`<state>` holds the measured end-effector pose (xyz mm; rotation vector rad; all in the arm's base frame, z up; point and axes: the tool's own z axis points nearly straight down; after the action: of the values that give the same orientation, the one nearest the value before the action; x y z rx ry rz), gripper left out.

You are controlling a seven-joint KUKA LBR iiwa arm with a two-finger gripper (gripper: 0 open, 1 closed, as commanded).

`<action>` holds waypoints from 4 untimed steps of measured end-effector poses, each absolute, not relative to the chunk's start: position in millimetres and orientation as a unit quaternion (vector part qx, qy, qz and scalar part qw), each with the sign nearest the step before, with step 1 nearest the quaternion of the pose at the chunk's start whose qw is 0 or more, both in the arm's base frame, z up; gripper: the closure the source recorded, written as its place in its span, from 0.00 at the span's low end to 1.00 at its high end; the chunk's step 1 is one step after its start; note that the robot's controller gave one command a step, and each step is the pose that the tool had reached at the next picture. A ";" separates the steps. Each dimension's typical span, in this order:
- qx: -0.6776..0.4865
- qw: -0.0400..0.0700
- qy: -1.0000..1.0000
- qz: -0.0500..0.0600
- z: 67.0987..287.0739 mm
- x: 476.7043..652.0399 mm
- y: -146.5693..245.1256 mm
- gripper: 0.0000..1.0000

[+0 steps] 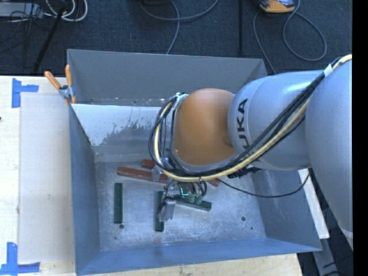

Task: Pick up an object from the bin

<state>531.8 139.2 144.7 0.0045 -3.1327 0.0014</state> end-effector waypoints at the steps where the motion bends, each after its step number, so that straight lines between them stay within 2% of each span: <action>1: 0.089 -0.004 -0.996 -0.001 69.7 476.2 74.4 0.00; 2: 0.188 0.000 -0.982 0.001 72.0 493.1 -31.6 0.00; 3: 0.352 -0.001 -0.936 0.000 146.4 479.7 -32.5 0.00; 4: 0.298 -0.003 -0.955 -0.001 67.5 559.1 -82.1 0.00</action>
Offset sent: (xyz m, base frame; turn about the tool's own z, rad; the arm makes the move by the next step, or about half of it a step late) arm -0.0575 -0.0639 -0.0747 -0.1812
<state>559.1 -82.1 67.5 0.9383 -3.0049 -0.0020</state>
